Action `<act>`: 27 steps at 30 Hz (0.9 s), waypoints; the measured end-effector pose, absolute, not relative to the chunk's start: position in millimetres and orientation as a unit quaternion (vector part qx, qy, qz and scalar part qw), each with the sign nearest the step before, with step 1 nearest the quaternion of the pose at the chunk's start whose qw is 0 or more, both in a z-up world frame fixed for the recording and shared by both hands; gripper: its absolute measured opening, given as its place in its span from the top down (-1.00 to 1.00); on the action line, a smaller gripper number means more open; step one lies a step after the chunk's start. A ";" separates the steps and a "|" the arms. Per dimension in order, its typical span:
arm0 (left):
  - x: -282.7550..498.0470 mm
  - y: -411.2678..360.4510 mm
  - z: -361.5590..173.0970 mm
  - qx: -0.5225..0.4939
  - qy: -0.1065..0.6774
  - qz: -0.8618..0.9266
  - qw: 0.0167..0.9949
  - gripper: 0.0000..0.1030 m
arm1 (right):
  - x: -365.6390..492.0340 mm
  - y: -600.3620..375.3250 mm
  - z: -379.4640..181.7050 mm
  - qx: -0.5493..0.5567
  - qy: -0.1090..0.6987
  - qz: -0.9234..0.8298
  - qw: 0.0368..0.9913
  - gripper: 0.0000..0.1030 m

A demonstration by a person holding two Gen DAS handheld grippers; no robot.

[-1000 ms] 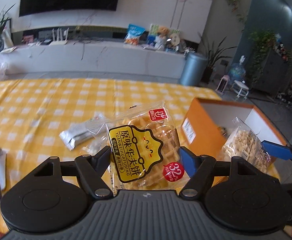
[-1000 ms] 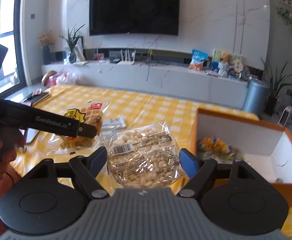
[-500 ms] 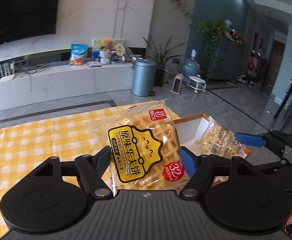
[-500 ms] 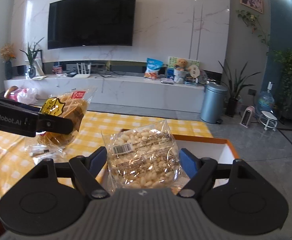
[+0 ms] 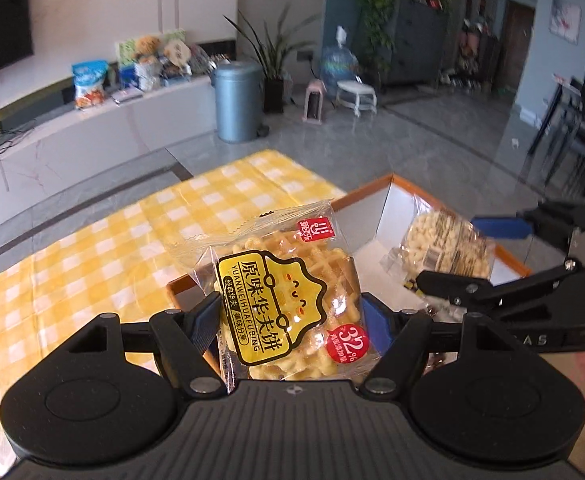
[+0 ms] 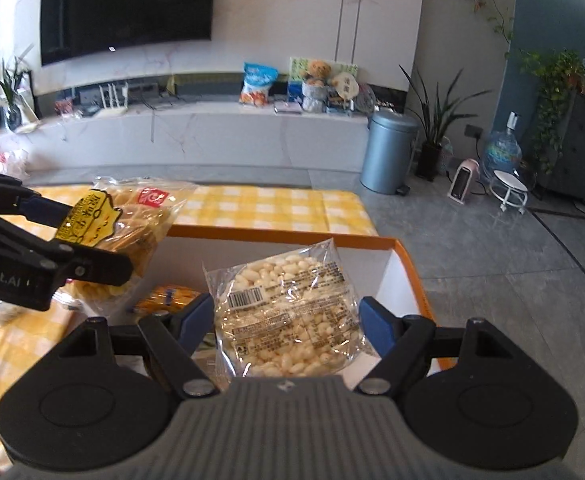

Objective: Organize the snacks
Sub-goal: 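Carry the waffle bag and peanut bag over the orange box and lower them inside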

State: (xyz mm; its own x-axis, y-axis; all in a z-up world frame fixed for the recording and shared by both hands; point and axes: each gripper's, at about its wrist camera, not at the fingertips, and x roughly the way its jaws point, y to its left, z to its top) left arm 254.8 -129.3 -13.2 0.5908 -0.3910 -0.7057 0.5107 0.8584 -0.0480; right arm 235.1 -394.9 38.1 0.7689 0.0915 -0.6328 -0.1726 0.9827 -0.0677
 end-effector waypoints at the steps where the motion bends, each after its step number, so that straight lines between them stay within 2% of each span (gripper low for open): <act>1: 260.7 -132.8 -17.1 0.085 0.381 -0.256 0.884 -0.63 | 241.6 -396.5 34.4 -0.067 0.338 0.071 0.936 -0.50; 5: 278.6 -146.6 -33.1 0.107 0.400 -0.273 0.868 -0.63 | 264.5 -395.7 20.0 -0.105 0.359 0.079 0.924 -0.50; 13: 302.2 -166.1 -44.9 0.078 0.426 -0.299 0.850 -0.63 | 303.5 -398.5 -12.4 -0.174 0.415 0.091 0.888 -0.50; 21: 304.1 -183.0 -45.7 0.096 0.425 -0.314 0.843 -0.63 | 325.1 -414.2 -28.4 -0.175 0.458 0.089 0.867 -0.53; 23: 302.8 -185.1 -44.9 0.096 0.425 -0.316 0.843 -0.63 | 324.0 -414.6 -29.3 -0.185 0.459 0.090 0.864 -0.60; 27: 303.5 -189.1 -39.7 0.097 0.419 -0.319 0.845 -0.63 | 321.4 -419.2 -28.7 -0.188 0.458 0.096 0.863 -0.61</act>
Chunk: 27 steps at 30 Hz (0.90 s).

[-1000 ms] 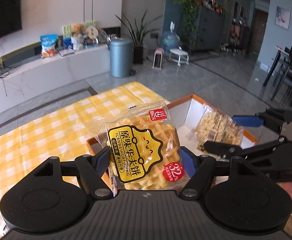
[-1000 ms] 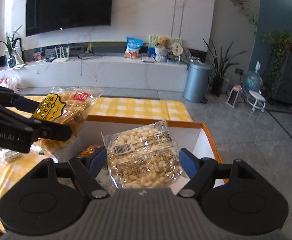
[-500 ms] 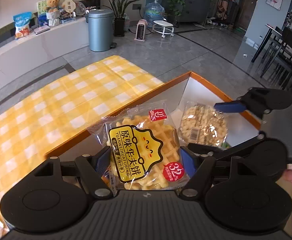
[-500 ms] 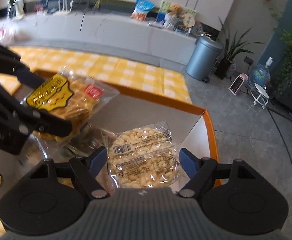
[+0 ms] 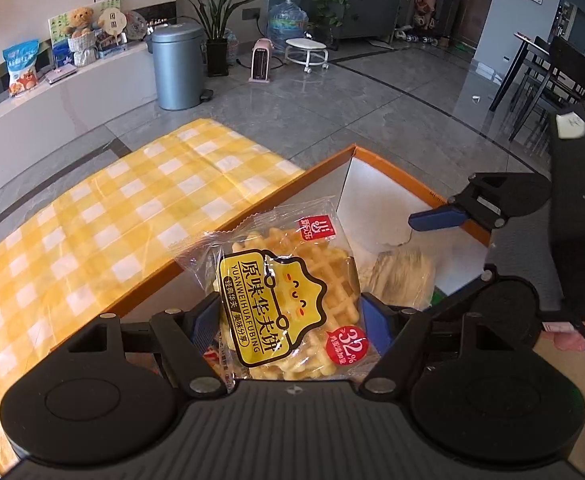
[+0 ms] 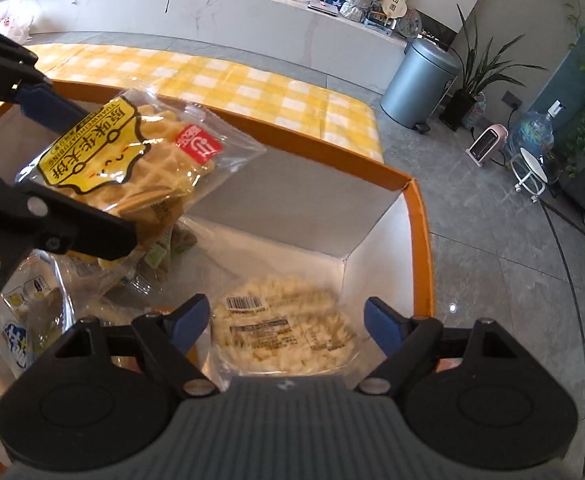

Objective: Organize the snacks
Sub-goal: 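Carry the waffle bag and peanut bag over the orange box and lower them inside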

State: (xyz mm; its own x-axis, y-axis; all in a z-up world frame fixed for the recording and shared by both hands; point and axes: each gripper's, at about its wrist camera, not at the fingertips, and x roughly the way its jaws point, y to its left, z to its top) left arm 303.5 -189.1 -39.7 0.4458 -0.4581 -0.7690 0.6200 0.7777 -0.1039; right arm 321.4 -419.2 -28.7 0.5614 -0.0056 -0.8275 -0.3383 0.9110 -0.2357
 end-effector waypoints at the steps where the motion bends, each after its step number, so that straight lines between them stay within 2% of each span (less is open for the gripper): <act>1: 304.0 -190.8 -38.2 0.095 0.418 -0.320 0.845 -0.63 | 319.6 -420.7 -27.1 -0.188 0.456 0.097 0.865 -0.61; 5: 306.5 -200.3 -36.9 0.095 0.422 -0.330 0.839 -0.63 | 303.1 -426.7 -12.9 -0.192 0.434 0.103 0.874 -0.67; 13: 307.3 -235.6 -48.1 0.111 0.426 -0.343 0.830 -0.63 | 265.8 -433.2 9.1 -0.218 0.399 0.100 0.885 -0.60; 18: 311.6 -244.2 -62.5 0.121 0.442 -0.325 0.828 -0.65 | 264.2 -442.2 3.9 -0.208 0.411 0.089 0.883 -0.60; 22: 311.4 -244.8 -66.1 0.119 0.454 -0.326 0.821 -0.77 | 262.6 -443.9 3.2 -0.202 0.410 0.088 0.885 -0.61; 27: 304.9 -240.8 -55.4 0.107 0.432 -0.328 0.833 -0.99 | 259.9 -442.7 2.5 -0.192 0.413 0.092 0.885 -0.61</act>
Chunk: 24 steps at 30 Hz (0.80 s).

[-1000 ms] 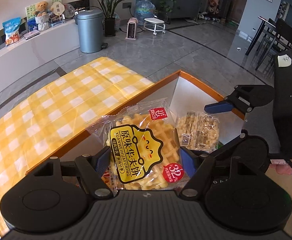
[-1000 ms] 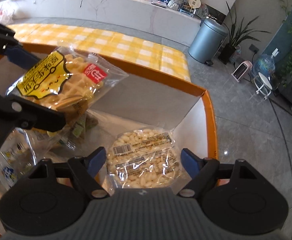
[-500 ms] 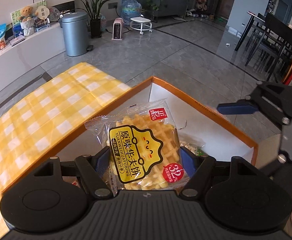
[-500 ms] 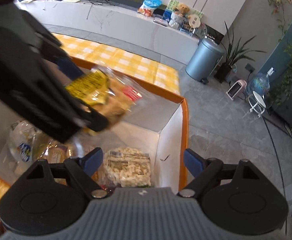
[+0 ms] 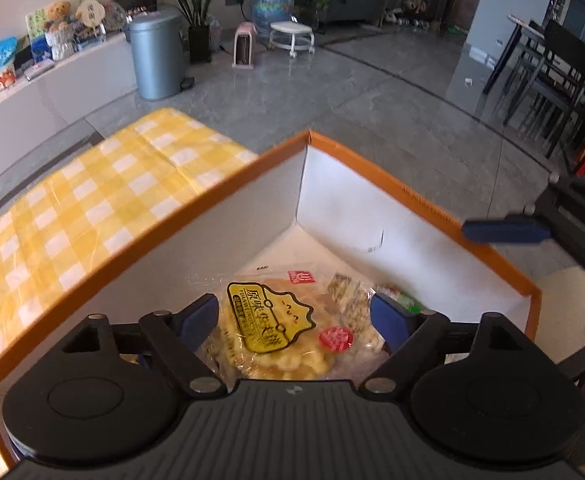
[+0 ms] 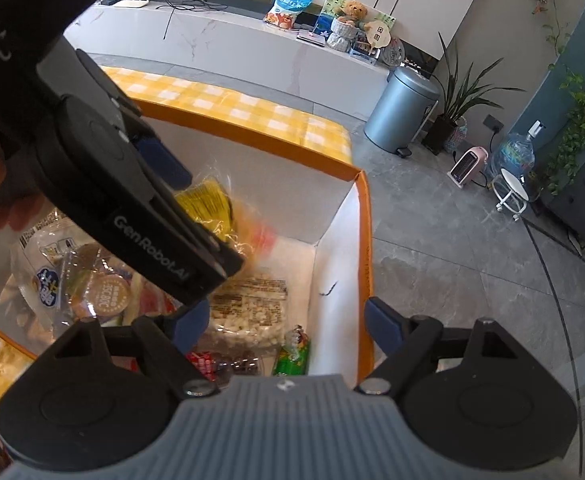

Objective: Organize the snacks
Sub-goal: 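Carry the waffle bag and peanut bag over the orange box and lower them inside, then open both tools and withdraw them from the box over the remaining snacks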

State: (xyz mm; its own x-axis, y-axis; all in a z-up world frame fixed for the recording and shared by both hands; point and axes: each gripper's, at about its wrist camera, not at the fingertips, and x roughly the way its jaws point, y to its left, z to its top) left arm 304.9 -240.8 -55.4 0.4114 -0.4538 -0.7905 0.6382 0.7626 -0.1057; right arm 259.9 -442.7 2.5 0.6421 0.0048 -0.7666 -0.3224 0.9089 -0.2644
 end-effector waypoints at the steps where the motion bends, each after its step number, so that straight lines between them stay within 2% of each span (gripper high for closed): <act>1: 304.5 -239.7 -52.2 0.103 0.428 -0.328 0.836 -1.00 | 258.8 -441.9 2.5 -0.192 0.412 0.093 0.886 -0.61; 9: 281.7 -215.7 -20.8 0.091 0.401 -0.330 0.850 -1.00 | 253.1 -433.8 11.0 -0.185 0.407 0.093 0.890 -0.61; 17: 224.0 -156.3 16.8 0.079 0.317 -0.307 0.894 -0.99 | 232.1 -412.1 34.2 -0.161 0.372 0.078 0.911 -0.61; 24: 180.4 -83.4 22.7 0.027 0.293 -0.248 0.923 -0.73 | 193.2 -369.9 50.1 -0.132 0.295 0.073 0.943 -0.61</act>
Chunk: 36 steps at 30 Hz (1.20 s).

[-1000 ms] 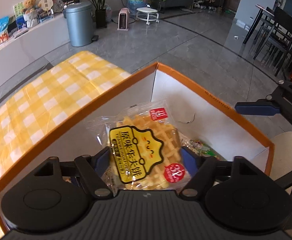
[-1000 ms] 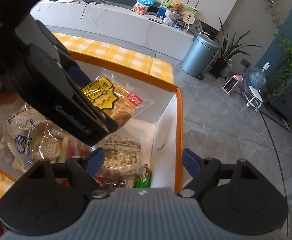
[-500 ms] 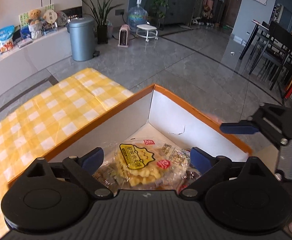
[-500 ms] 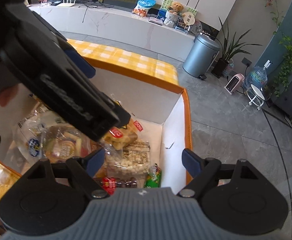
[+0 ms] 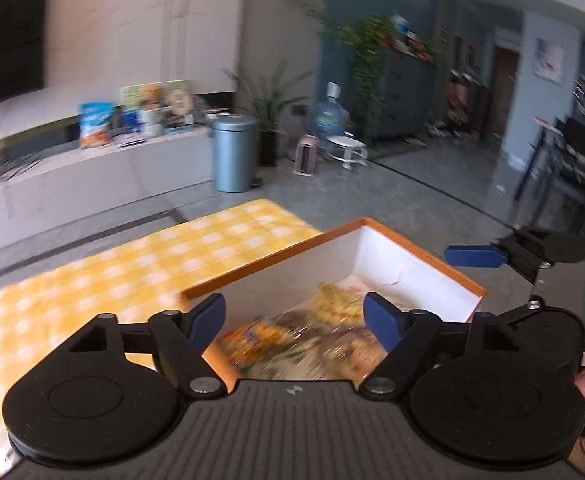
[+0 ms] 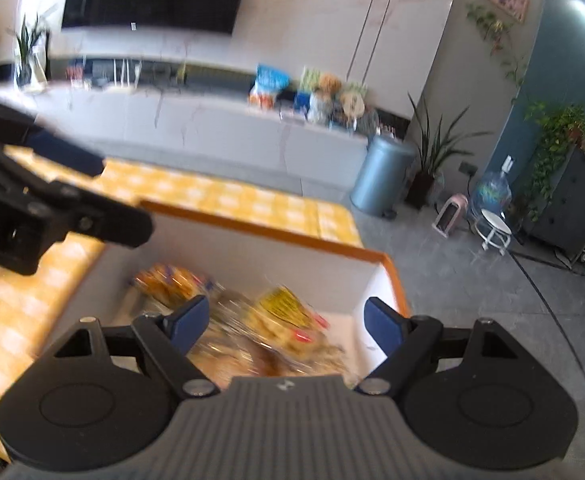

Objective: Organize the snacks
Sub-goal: 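Open both tools and withdraw them from the box over the remaining snacks, then lower the left tool onto the white sausage pack while the right tool lowers onto the candy bag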

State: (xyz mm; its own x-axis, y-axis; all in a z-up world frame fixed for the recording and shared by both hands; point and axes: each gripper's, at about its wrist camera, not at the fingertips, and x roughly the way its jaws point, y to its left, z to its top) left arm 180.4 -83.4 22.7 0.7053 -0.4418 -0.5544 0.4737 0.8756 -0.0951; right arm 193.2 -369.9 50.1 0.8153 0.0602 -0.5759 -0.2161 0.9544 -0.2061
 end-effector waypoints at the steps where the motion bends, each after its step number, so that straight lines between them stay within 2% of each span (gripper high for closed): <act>1: 175.6 -72.0 21.3 0.018 0.294 -0.234 0.927 -0.65 | 186.8 -361.9 52.7 -0.120 0.285 0.080 0.948 -0.61; 3: 167.5 -51.6 17.7 0.009 0.293 -0.210 0.933 -0.57 | 176.9 -347.5 55.4 -0.097 0.272 0.094 0.953 -0.61; 5: 158.5 -32.4 13.2 0.009 0.296 -0.188 0.936 -0.39 | 166.4 -331.4 57.7 -0.068 0.260 0.106 0.957 -0.61; 11: 135.6 25.6 -3.7 -0.023 0.318 -0.123 0.940 -0.26 | 140.4 -277.0 56.3 0.010 0.248 0.138 0.959 -0.62; 16: 125.9 60.6 -20.9 -0.030 0.348 -0.057 0.935 -0.24 | 130.4 -228.7 36.9 0.050 0.273 0.149 0.949 -0.62; 25: 113.8 108.4 -45.0 -0.032 0.365 -0.025 0.930 -0.25 | 132.5 -164.4 -10.6 0.004 0.345 0.149 0.927 -0.61; 31: 128.8 129.8 -56.7 0.011 0.352 -0.040 0.935 -0.26 | 156.2 -141.6 -29.0 0.014 0.388 0.158 0.908 -0.58; 36: 164.9 139.2 -75.7 0.057 0.375 -0.063 0.923 -0.30 | 181.7 -121.6 -38.7 0.038 0.413 0.164 0.895 -0.58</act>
State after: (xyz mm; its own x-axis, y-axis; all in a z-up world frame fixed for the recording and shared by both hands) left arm 164.9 139.2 -75.7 0.7108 -0.0737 -0.6995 0.1597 0.9854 0.0585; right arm 181.7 -121.6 -38.7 0.6044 0.3243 -0.7277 -0.2622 0.9435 0.2028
